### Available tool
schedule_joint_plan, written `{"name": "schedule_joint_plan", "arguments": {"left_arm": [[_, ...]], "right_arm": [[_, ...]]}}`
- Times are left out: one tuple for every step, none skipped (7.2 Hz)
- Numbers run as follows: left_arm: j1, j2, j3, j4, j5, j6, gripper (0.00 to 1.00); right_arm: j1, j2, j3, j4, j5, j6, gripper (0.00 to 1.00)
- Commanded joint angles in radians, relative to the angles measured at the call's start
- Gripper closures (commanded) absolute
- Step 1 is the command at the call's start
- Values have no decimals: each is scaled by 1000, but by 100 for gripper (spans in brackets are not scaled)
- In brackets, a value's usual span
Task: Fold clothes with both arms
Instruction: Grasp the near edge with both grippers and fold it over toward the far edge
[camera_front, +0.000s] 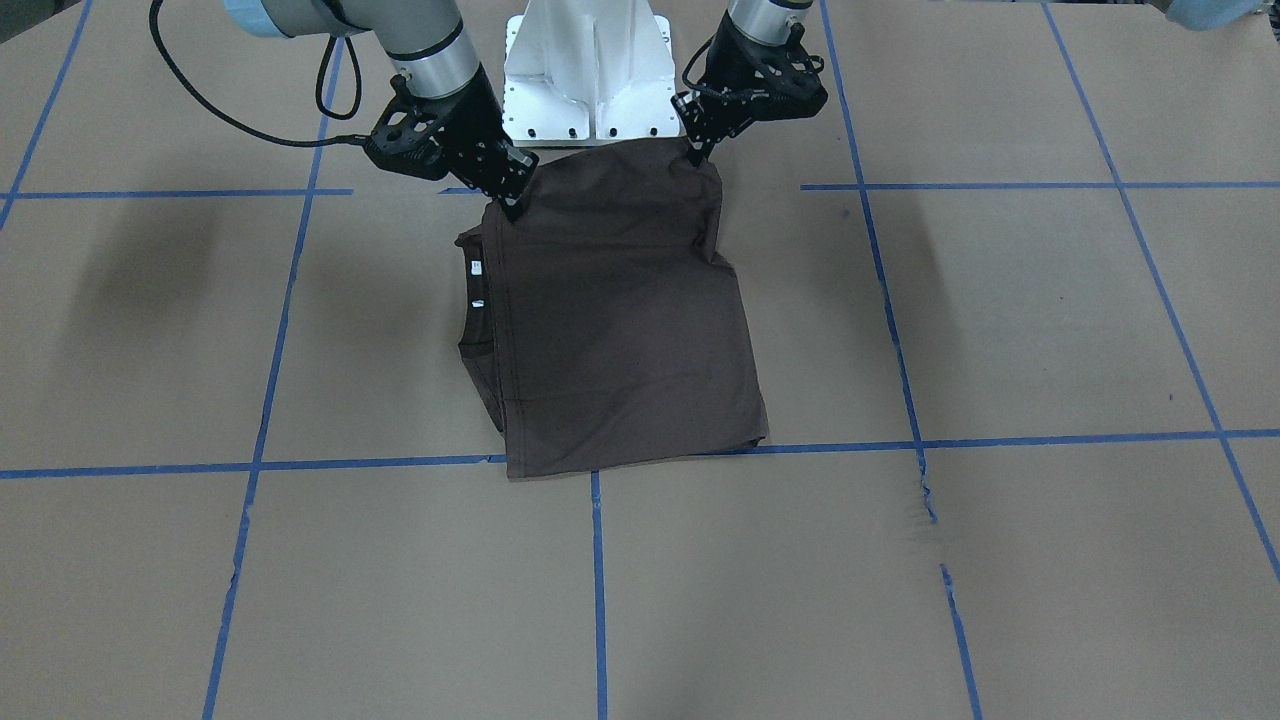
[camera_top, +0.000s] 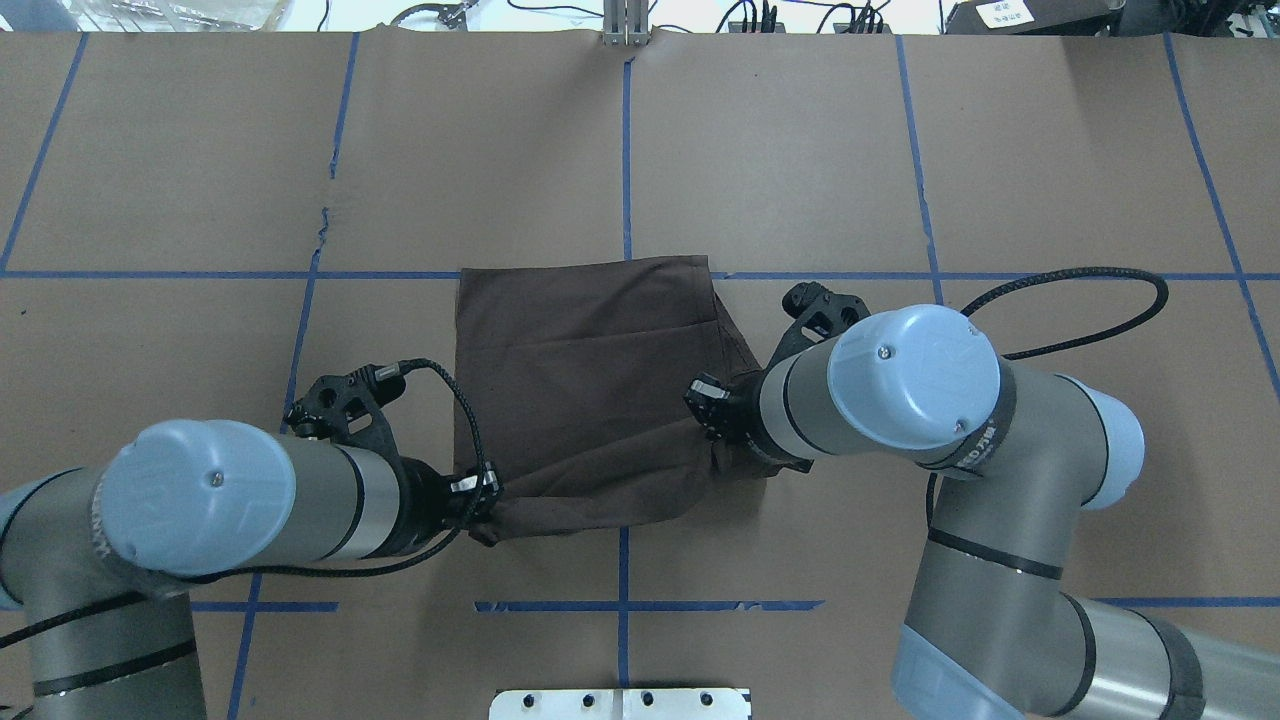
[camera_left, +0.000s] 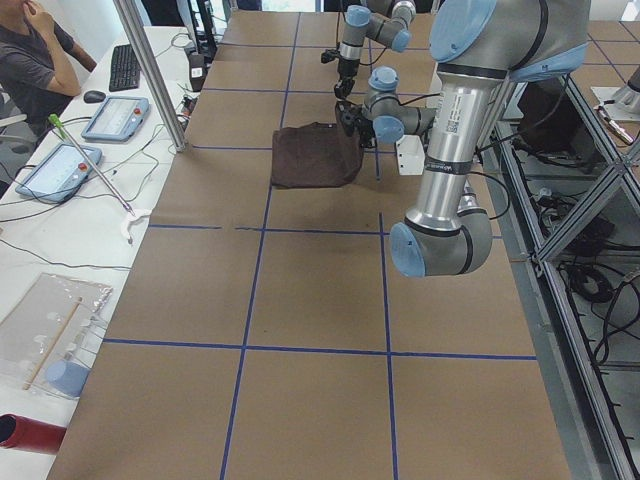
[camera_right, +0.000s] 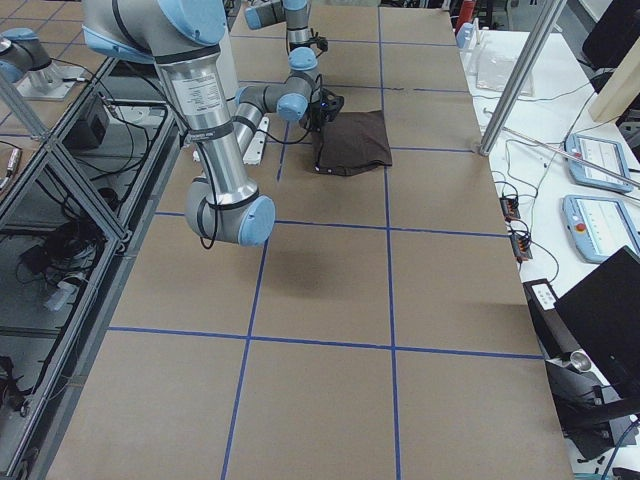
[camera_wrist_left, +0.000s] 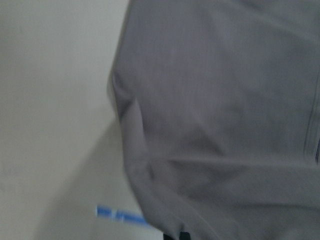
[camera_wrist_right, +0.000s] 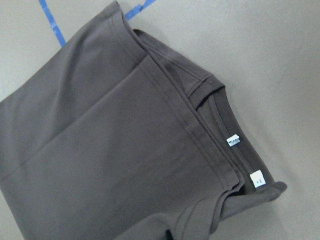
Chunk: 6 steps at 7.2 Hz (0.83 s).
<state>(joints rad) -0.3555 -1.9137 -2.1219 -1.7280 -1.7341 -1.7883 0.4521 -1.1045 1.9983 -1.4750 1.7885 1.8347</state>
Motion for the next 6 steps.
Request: {"name": "schedule_joint_plan", "arguments": {"left_arm": [[-88,-56,88,-7,-22,-11,100],[-123,-57,101,-13,-22,-38,100],[-163,-88,141,-16,-22,-42,100],[-190,-126,204,-25,-22,-46,100],[-200,-134,258,-75,-22,-71,100],[-200,-134,299,-129,-21,-77,100]], "right_arm": [[63,79,-135,1,25,-2,100],[74,107,-177,1,25,-2,100],[86,136,-221,1,28,-2,100],[109,152,-252,11,44,-3,100],[134,179,-316,59,70,-2,100],[137,208,-390,112,74,-2,100]]}}
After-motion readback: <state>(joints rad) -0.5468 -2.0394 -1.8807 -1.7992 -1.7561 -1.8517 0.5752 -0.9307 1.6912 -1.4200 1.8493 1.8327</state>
